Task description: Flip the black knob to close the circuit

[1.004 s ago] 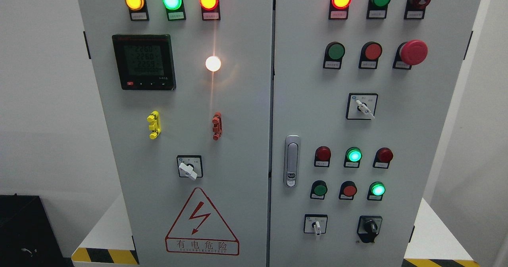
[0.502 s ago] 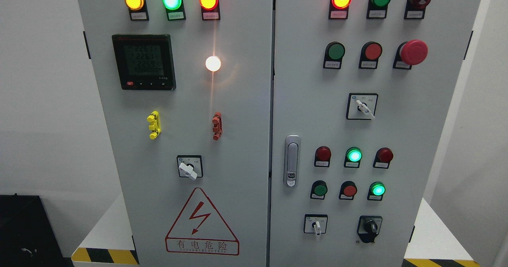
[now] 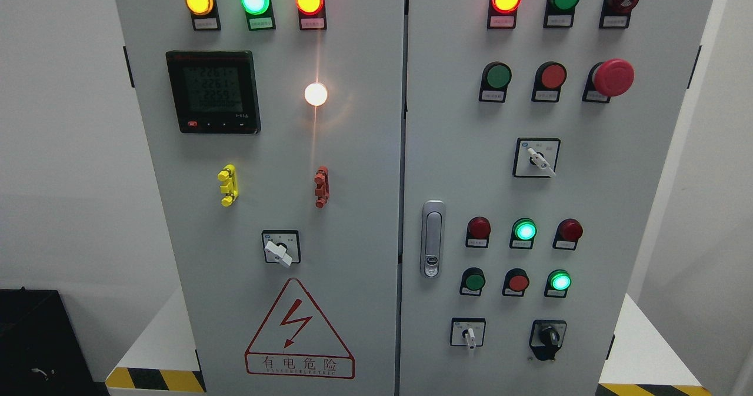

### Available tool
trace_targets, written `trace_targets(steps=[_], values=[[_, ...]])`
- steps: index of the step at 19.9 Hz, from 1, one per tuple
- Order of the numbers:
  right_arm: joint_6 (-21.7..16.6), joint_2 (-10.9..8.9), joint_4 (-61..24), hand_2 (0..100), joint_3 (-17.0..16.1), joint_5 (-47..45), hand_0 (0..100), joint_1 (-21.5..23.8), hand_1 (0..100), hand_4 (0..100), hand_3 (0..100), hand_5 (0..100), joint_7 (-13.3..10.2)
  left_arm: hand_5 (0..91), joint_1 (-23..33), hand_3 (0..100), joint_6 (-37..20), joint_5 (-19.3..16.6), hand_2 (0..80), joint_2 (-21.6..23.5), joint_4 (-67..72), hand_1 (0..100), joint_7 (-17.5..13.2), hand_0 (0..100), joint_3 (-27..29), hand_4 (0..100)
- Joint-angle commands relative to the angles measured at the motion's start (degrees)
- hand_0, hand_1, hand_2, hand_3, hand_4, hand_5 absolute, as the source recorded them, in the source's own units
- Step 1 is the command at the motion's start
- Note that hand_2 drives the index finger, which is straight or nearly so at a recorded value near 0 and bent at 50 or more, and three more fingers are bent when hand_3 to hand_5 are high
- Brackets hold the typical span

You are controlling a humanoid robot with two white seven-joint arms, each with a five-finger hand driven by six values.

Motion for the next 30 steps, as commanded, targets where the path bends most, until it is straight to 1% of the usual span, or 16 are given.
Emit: trace_targets(steps=[1,6,8,11,14,17,19,22,26,28,30], values=[[0.07,-0.39,-15.95,94,-1.98,4.74,0,-2.92,0,99,100,100,0.42,0.0,0.00,0,0.00,0.00,0.0,0.00,0.00,56,0.04,12,0.00,0],[0.42,-0.74,-17.80,94,-2.06,5.80,0,-6.17,0,99,100,100,0.95,0.0,0.00,0,0.00,0.00,0.0,0.00,0.00,56,0.04,12,0.00,0],[0.77,-0.83,-17.80,94,-3.11,6.15,0,-7.32,0,99,100,100,3.14,0.0,0.00,0,0.00,0.00,0.0,0.00,0.00,56,0.04,12,0.00,0],[0.77,-0.74,-17.89,94,-4.00,8.09,0,-8.90,0,100,100,100,4.11,0.0,0.00,0,0.00,0.00,0.0,0.00,0.00,56,0.04,12,0.00,0],[0.86,-0.83,-18.77,94,-4.35,8.44,0,-10.39,0,100,100,100,6.13,0.0,0.00,0,0.00,0.00,0.0,0.00,0.00,56,0.04,12,0.00,0],[0.95,-0.74,-18.77,94,-4.35,9.84,0,-12.24,0,100,100,100,6.66,0.0,0.00,0,0.00,0.00,0.0,0.00,0.00,56,0.04,12,0.00,0],[1.30,-0.74,-18.85,94,-4.35,9.93,0,-13.38,0,100,100,100,8.68,0.0,0.00,0,0.00,0.00,0.0,0.00,0.00,56,0.04,12,0.00,0],[2.97,-0.83,-18.50,94,-4.35,9.93,0,-15.14,0,100,100,100,9.04,0.0,0.00,0,0.00,0.00,0.0,0.00,0.00,56,0.04,12,0.00,0],[3.06,-0.48,-17.54,94,-4.35,12.12,0,-17.16,0,100,100,100,9.21,0.0,0.00,0,0.00,0.00,0.0,0.00,0.00,56,0.04,12,0.00,0],[3.14,0.05,-17.53,94,-4.26,12.92,0,-17.43,0,100,100,100,10.44,0.0,0.00,0,0.00,0.00,0.0,0.00,0.00,56,0.04,12,0.00,0],[3.23,0.14,-17.45,94,-3.91,13.97,0,-17.43,0,100,100,100,10.62,0.0,0.00,0,0.00,0.00,0.0,0.00,0.00,56,0.04,12,0.00,0]])
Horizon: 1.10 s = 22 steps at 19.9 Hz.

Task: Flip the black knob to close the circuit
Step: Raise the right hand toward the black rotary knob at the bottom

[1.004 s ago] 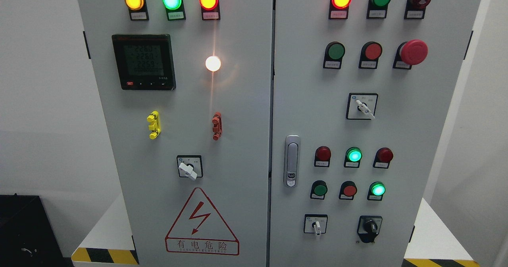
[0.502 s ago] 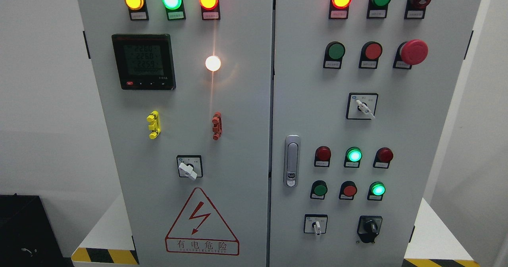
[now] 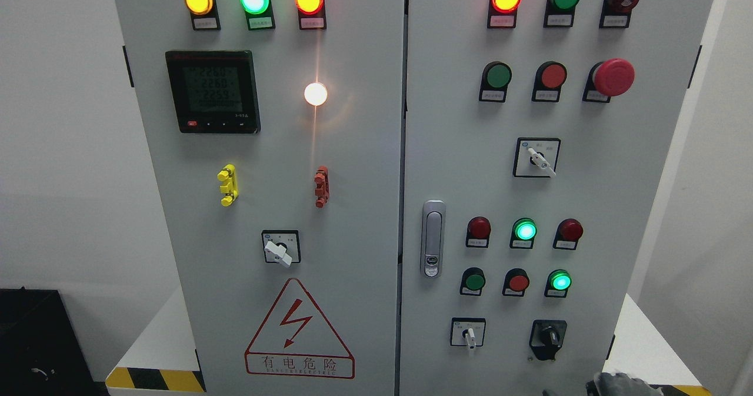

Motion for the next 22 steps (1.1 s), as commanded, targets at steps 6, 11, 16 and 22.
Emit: trace_targets(steps=[6,11,16,22], values=[[1.62,1.77,0.16,94,0.95,2.59,0,-3.16,0,99,100,100,0.93,0.0,0.00,0,0.00,0.00,0.0,0.00,0.00,56,0.04,12,0.00,0],[3.29,2.12,0.60,94,2.09,2.68,0,-4.31,0,99,100,100,1.11,0.0,0.00,0,0.00,0.00,0.0,0.00,0.00,56,0.04,12,0.00,0],[3.64,2.12,1.91,94,2.10,2.85,0,-5.27,0,99,100,100,2.07,0.0,0.00,0,0.00,0.00,0.0,0.00,0.00,56,0.04,12,0.00,0],[4.88,1.95,3.06,94,2.10,2.86,0,-6.42,0,99,100,100,2.07,0.0,0.00,0,0.00,0.00,0.0,0.00,0.00,56,0.04,12,0.00,0]])
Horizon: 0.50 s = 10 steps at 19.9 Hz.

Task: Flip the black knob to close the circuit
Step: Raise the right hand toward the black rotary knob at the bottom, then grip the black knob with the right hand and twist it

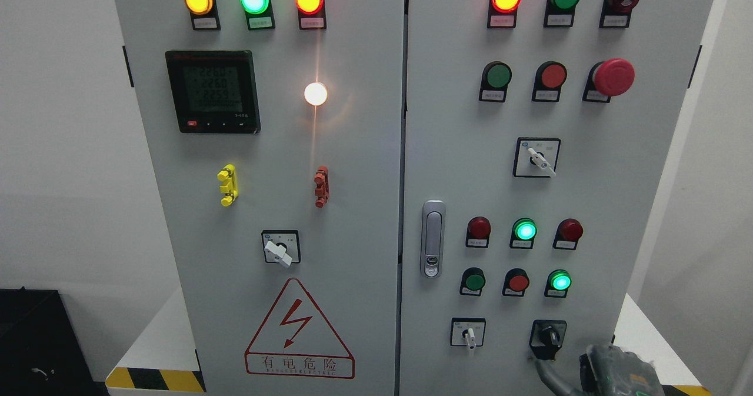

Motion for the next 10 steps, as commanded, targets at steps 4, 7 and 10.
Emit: trace_targets(steps=[4,7,10], values=[[0.24,-0.28,2.79,94,0.37,1.71,0,-1.82,0,99,100,100,0.01,0.0,0.00,0,0.00,0.00,0.0,0.00,0.00,56,0.04,12,0.00,0],[0.24,-0.37,3.67,93,0.28,1.71,0,-2.35,0,99,100,100,-0.08,0.0,0.00,0,0.00,0.00,0.0,0.00,0.00,56,0.04,12,0.00,0],[0.24,-0.37,4.02,93,0.28,1.80,0,-2.44,0,99,100,100,-0.43,0.0,0.00,0,0.00,0.00,0.0,0.00,0.00,56,0.04,12,0.00,0]])
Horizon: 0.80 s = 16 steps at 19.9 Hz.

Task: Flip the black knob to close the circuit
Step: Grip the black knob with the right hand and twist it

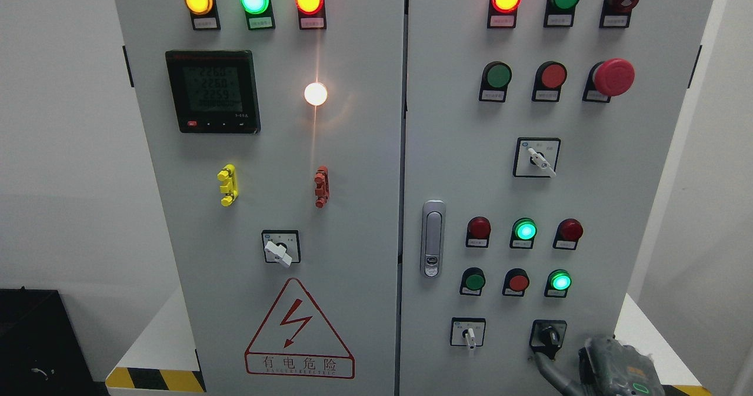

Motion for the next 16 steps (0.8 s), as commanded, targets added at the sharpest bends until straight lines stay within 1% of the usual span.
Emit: trace_targets(steps=[1,5,8,16], values=[[0.03,-0.30,2.12,93,0.08,0.40,0,-0.69,0,99,100,100,-0.63,0.0,0.00,0,0.00,0.00,0.0,0.00,0.00,56,0.04,12,0.00,0],[0.03,-0.39,2.56,93,-0.36,0.40,0,-0.95,0,99,100,100,-0.80,0.0,0.00,0,0.00,0.00,0.0,0.00,0.00,56,0.04,12,0.00,0],[0.03,-1.00,2.48,93,-0.54,0.40,0,-1.13,0,99,100,100,-0.81,0.0,0.00,0,0.00,0.00,0.0,0.00,0.00,56,0.04,12,0.00,0],[0.03,-1.00,2.13,93,-0.54,0.40,0,-1.13,0,99,100,100,-0.72,0.0,0.00,0,0.00,0.00,0.0,0.00,0.00,56,0.04,12,0.00,0]])
